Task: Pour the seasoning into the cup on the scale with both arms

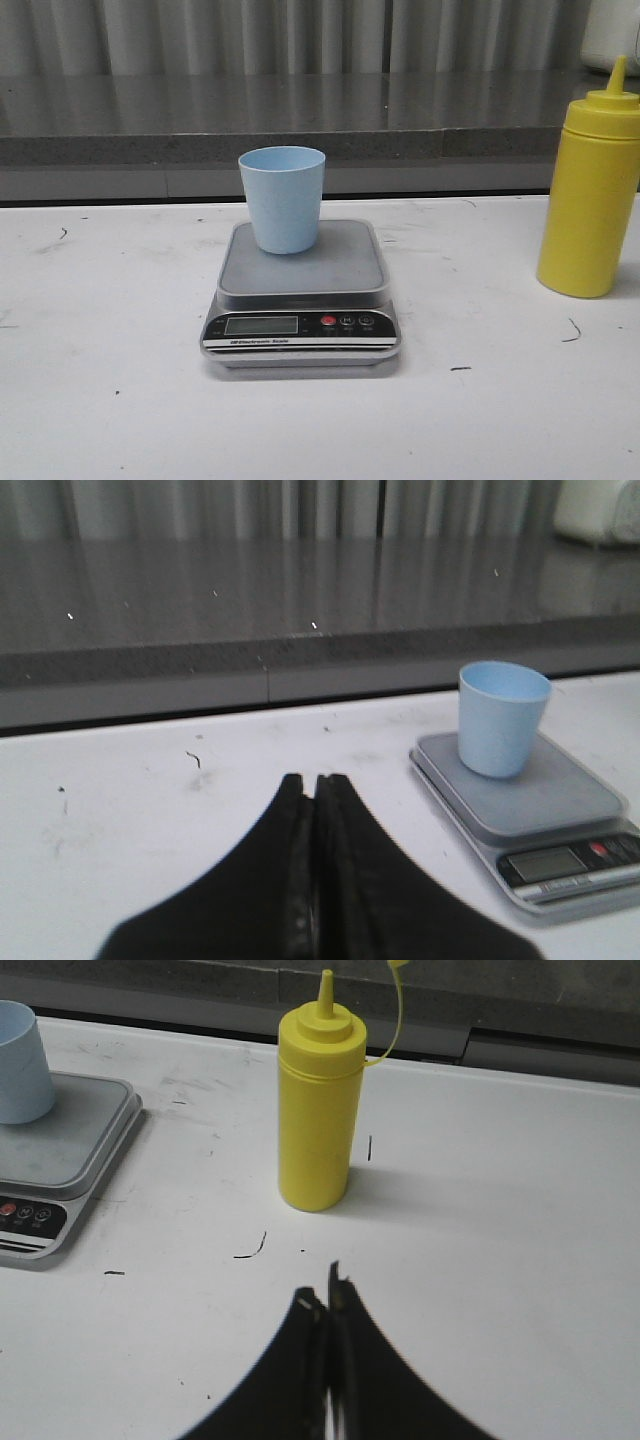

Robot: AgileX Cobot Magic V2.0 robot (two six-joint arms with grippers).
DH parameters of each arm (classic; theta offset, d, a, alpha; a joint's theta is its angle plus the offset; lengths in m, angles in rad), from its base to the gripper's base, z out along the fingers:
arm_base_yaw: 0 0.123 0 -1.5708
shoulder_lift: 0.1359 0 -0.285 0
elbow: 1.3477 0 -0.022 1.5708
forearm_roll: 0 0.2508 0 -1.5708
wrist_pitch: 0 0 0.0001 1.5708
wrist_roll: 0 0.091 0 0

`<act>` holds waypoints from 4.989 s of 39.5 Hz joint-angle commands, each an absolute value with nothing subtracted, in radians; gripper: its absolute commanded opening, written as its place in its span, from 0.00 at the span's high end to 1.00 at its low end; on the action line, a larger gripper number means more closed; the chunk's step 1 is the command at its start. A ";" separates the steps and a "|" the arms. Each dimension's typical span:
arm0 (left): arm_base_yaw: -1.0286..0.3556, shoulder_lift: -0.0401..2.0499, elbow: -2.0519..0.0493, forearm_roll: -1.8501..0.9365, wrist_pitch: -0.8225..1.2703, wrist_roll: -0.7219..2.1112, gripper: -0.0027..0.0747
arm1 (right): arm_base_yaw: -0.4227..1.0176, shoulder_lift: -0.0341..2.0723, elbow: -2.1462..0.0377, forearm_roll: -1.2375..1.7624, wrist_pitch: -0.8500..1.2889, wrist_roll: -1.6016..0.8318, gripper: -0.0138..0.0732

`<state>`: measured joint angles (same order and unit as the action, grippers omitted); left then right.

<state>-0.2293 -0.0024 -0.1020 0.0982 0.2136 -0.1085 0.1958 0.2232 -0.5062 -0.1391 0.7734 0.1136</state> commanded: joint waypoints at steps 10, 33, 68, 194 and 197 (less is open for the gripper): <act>-0.105 -0.028 0.024 -0.014 -0.147 -0.118 0.99 | 0.196 0.234 -0.540 -0.153 0.695 0.109 0.92; -0.101 -0.027 0.024 -0.007 -0.132 -0.116 0.99 | 0.196 0.234 -0.540 -0.153 0.695 0.109 0.92; -0.033 -0.027 0.024 0.000 -0.080 -0.092 0.99 | 0.196 0.234 -0.540 -0.153 0.696 0.109 0.92; -0.033 -0.027 0.024 0.000 -0.080 -0.092 0.99 | 0.027 -0.028 0.024 0.059 -0.027 -0.017 0.92; -0.033 -0.027 0.024 0.000 -0.080 -0.092 0.99 | 0.027 -0.028 0.024 0.066 -0.026 -0.017 0.92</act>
